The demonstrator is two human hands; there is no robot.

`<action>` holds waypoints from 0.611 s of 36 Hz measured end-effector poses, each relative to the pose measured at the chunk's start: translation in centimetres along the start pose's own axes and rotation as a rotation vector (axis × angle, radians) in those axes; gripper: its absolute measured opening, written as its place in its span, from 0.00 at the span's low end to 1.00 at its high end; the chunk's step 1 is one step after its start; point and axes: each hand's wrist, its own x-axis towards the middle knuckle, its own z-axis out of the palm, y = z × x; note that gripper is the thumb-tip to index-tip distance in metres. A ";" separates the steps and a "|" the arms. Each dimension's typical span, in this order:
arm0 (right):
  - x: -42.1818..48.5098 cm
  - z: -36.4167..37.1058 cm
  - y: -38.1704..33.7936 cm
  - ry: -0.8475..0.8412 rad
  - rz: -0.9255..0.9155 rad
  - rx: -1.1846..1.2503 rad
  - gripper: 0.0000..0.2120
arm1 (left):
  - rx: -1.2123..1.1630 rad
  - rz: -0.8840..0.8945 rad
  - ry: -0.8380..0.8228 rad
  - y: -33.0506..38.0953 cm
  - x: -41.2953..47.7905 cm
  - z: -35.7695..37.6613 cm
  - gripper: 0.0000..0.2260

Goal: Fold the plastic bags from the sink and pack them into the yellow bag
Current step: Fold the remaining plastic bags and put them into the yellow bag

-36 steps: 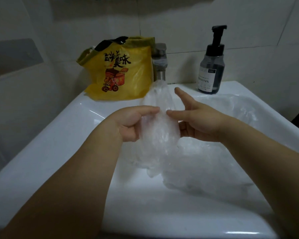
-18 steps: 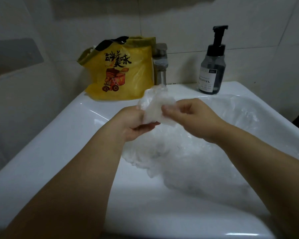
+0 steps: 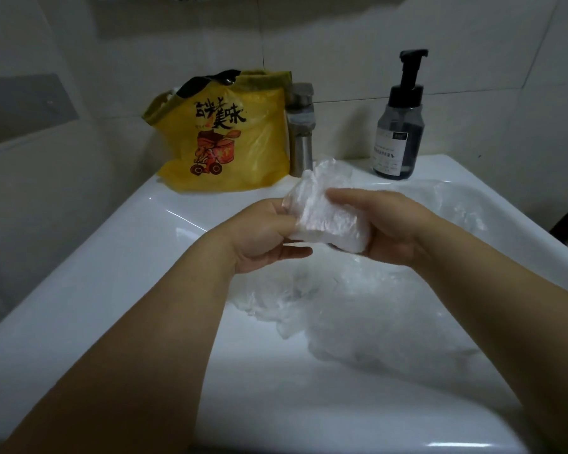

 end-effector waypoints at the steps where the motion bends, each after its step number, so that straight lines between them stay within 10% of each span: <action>1: 0.0 0.0 -0.1 0.036 -0.050 0.021 0.07 | -0.009 0.000 -0.004 0.1 -0.1 0.0 0.09; 8: -0.3 0.0 -0.3 -0.029 -0.129 -0.145 0.21 | -0.138 -0.028 0.017 0.9 -0.3 -0.8 0.24; 13: 0.0 0.4 0.2 0.007 -0.115 -0.213 0.34 | -0.060 0.015 0.150 0.2 0.2 -0.3 0.16; 22: 0.1 1.1 1.2 -0.111 0.051 0.015 0.14 | -0.344 0.146 0.263 0.5 0.9 -0.5 0.12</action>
